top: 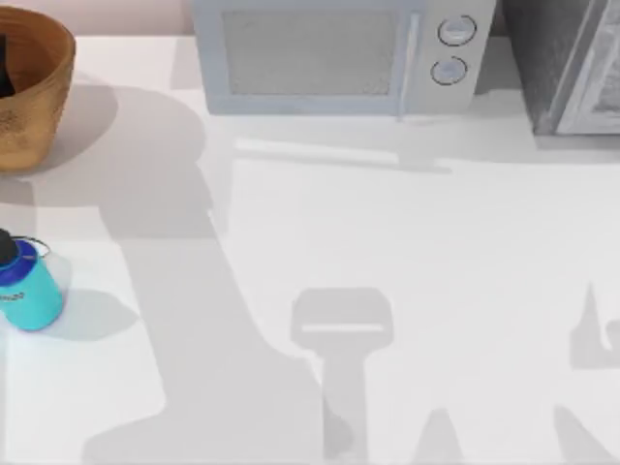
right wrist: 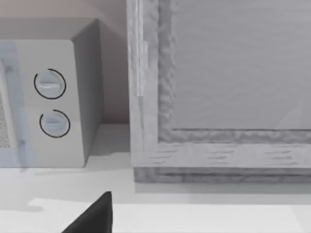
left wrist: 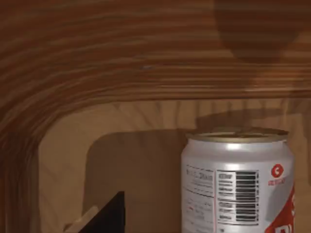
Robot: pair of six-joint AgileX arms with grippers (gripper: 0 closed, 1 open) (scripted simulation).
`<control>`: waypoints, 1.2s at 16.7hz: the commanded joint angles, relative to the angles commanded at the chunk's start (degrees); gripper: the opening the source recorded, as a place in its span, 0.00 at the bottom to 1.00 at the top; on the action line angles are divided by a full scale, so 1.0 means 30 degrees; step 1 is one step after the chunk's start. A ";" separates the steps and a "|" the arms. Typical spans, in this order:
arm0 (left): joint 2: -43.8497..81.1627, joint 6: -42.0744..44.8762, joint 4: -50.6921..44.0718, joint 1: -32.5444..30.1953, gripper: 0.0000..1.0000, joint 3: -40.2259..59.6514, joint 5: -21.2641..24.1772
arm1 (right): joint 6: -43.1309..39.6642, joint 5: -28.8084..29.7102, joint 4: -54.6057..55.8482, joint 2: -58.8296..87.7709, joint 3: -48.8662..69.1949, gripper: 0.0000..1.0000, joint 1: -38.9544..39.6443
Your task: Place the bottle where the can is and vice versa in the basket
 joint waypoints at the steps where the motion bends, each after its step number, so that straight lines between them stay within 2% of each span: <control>1: 0.0143 -0.0060 0.0371 -0.0060 1.00 -0.0209 -0.0010 | 0.0000 0.0000 0.0000 0.0000 0.0000 1.00 0.0000; 8: 0.0475 -0.0199 0.1225 -0.0197 1.00 -0.0691 -0.0036 | 0.0000 0.0000 0.0000 0.0000 0.0000 1.00 0.0000; 20: 0.0475 -0.0199 0.1225 -0.0197 0.10 -0.0691 -0.0036 | 0.0000 0.0000 0.0000 0.0000 0.0000 1.00 0.0000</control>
